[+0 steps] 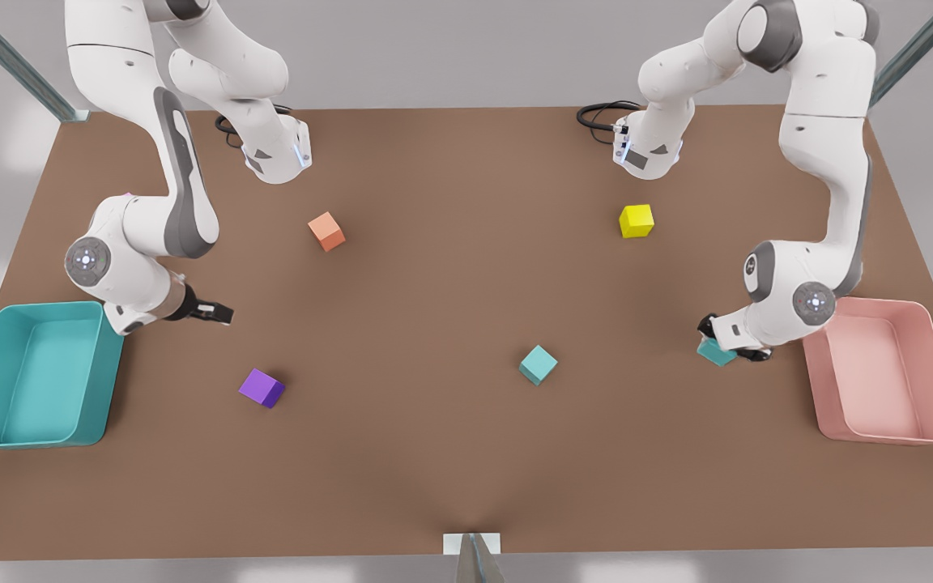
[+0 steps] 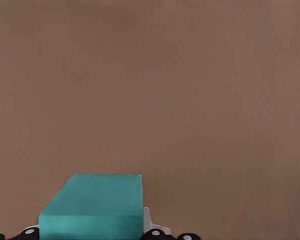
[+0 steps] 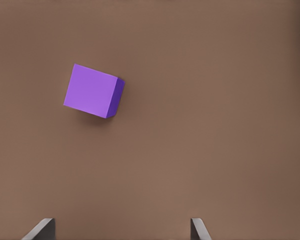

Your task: Stack the two blue cubes on top of each other

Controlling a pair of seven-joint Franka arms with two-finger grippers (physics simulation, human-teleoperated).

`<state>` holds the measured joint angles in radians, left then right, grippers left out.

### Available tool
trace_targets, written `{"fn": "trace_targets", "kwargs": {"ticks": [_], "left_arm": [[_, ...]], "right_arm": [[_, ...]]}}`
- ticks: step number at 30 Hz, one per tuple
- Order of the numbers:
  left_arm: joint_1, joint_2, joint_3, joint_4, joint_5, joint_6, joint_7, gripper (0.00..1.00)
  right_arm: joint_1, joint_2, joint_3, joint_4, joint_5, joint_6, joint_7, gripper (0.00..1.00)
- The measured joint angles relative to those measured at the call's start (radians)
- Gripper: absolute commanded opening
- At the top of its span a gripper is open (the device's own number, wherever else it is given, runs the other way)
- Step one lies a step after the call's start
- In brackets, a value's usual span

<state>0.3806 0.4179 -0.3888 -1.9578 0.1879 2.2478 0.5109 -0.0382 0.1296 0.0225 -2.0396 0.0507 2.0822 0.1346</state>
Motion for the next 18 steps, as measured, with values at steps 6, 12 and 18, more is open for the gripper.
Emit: {"fn": "trace_targets", "kwargs": {"ticks": [6,12,18], "left_arm": [[-0.305,0.032,-0.054,0.069,-0.001,-0.050,-0.245,0.60],[-0.519,0.130,-0.052,0.171,0.001,-0.050,-0.544,0.60],[-0.583,0.236,-0.045,0.268,0.031,-0.024,-0.780,0.60]], "right_arm": [[-0.006,-0.001,0.000,0.001,-0.008,0.024,-0.017,1.00],[-0.003,-0.008,0.001,0.000,-0.011,0.029,-0.030,1.00],[-0.002,-0.008,0.001,0.001,-0.012,0.029,-0.040,1.00]]}}
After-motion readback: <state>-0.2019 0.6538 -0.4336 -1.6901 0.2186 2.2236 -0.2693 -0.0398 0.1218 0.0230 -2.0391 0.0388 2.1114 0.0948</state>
